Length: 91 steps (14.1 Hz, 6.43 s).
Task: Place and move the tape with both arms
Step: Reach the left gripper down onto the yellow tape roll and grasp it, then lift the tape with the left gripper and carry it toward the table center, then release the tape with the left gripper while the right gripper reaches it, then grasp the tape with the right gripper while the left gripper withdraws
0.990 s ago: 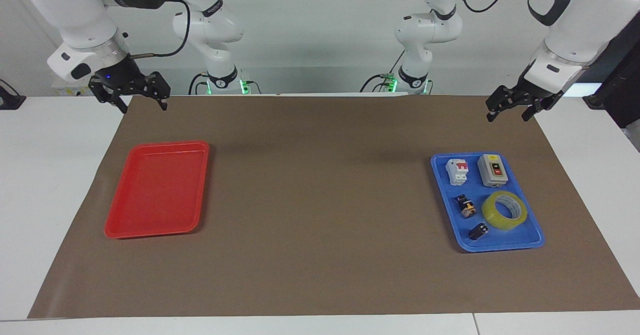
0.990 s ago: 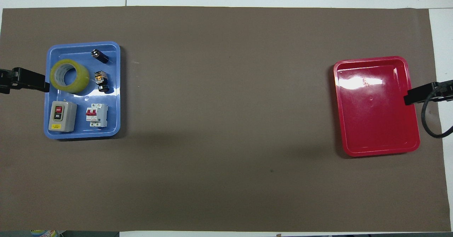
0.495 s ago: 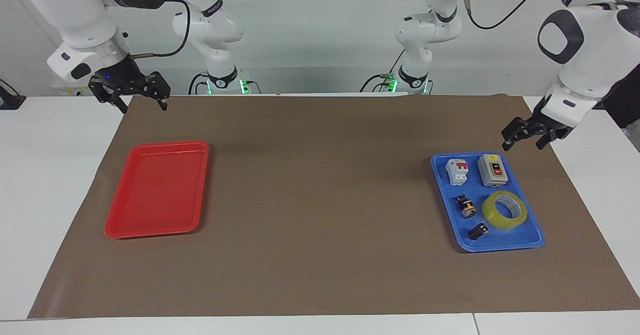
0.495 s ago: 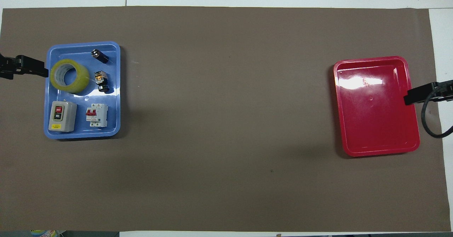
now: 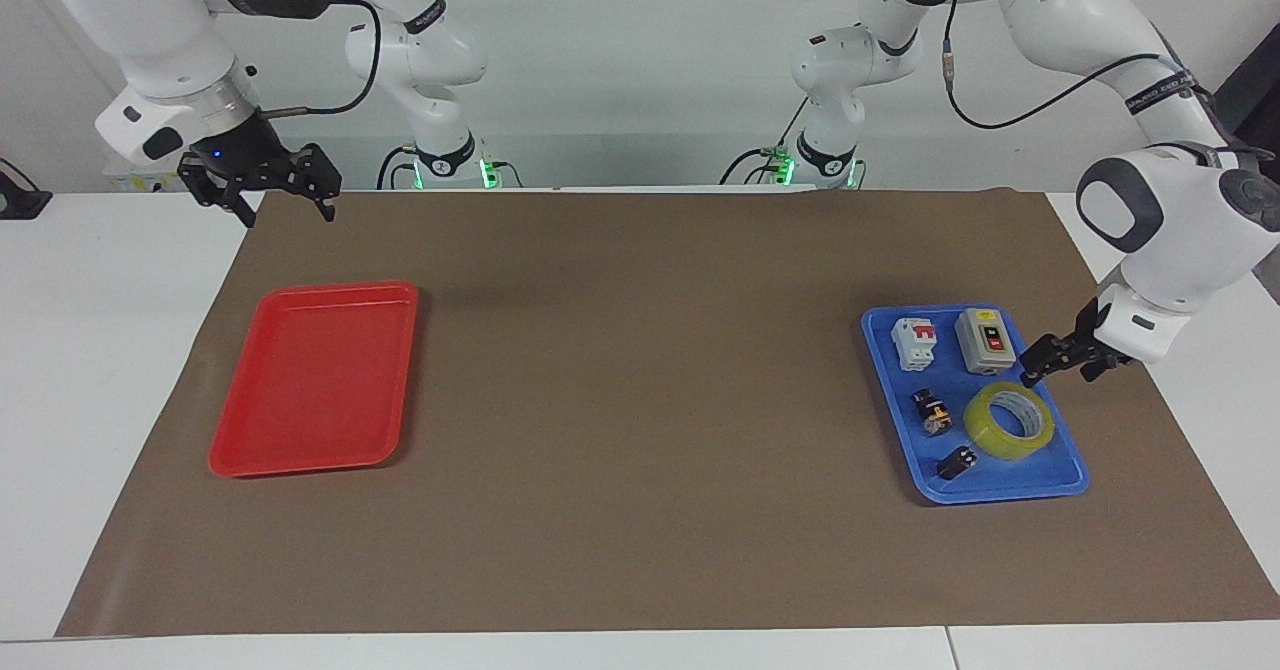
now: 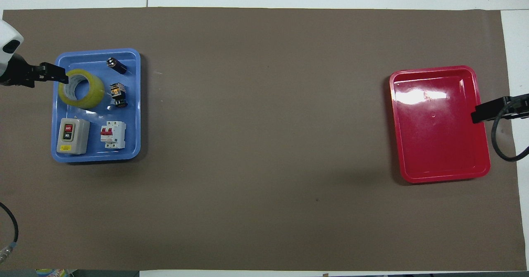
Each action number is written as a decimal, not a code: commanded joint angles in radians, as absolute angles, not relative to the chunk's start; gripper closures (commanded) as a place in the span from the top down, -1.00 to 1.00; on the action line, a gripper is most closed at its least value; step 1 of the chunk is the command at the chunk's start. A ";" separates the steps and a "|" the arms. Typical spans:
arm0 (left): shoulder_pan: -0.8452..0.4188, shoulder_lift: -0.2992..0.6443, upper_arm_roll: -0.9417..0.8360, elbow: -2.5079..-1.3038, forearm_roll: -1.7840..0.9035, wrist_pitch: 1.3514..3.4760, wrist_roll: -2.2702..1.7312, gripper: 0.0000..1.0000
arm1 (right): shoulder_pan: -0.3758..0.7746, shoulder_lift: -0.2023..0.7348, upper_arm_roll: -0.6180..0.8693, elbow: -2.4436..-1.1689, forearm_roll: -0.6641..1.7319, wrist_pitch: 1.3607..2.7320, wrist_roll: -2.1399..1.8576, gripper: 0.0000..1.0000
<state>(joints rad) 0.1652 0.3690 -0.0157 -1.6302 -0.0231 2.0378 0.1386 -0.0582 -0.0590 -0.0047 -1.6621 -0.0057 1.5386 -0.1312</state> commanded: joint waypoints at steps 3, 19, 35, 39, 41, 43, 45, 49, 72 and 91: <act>0.198 0.411 -0.018 -1.649 -0.015 2.065 -0.061 0.93 | -0.066 -0.080 0.003 -1.690 0.011 1.551 -0.143 1.00; 0.179 0.425 -0.020 -1.847 -0.014 2.313 -0.305 0.65 | -0.064 -0.081 0.005 -1.697 0.011 1.552 -0.141 1.00; 0.072 0.186 -0.026 -1.853 -0.009 2.057 -0.247 -1.00 | -0.064 -0.081 0.003 -1.697 0.011 1.551 -0.141 1.00; -0.119 0.161 -0.026 -1.913 -0.008 2.062 -0.265 -1.00 | -0.064 -0.081 0.005 -1.697 0.012 1.551 -0.141 1.00; -0.219 0.181 -0.026 -1.917 -0.008 2.097 -0.358 -1.00 | -0.064 -0.081 0.005 -1.697 0.012 1.552 -0.141 1.00; -0.332 0.208 -0.026 -1.910 -0.008 2.150 -0.481 -1.00 | -0.064 -0.081 0.005 -1.697 0.012 1.551 -0.141 1.00; -0.424 0.227 -0.025 -1.885 -0.009 2.166 -0.579 -1.00 | -0.064 -0.081 0.005 -1.695 0.012 1.551 -0.143 1.00; -0.553 0.368 -0.025 -1.737 0.089 2.151 -0.811 -1.00 | -0.064 -0.081 0.003 -1.694 0.011 1.551 -0.143 1.00; -0.405 0.086 -0.026 -1.943 0.137 2.069 -0.545 1.00 | 0.233 0.056 0.006 -1.692 0.046 1.736 0.188 1.00; 0.029 0.006 -0.006 -1.578 -0.026 1.537 0.029 1.00 | 0.522 0.414 0.005 -1.848 0.061 2.385 0.480 -0.06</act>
<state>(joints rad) 0.0217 0.0211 -0.0025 -1.5530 -0.0113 1.5559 0.0129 0.5140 0.4279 0.0074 -1.8248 0.0609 2.3641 0.4652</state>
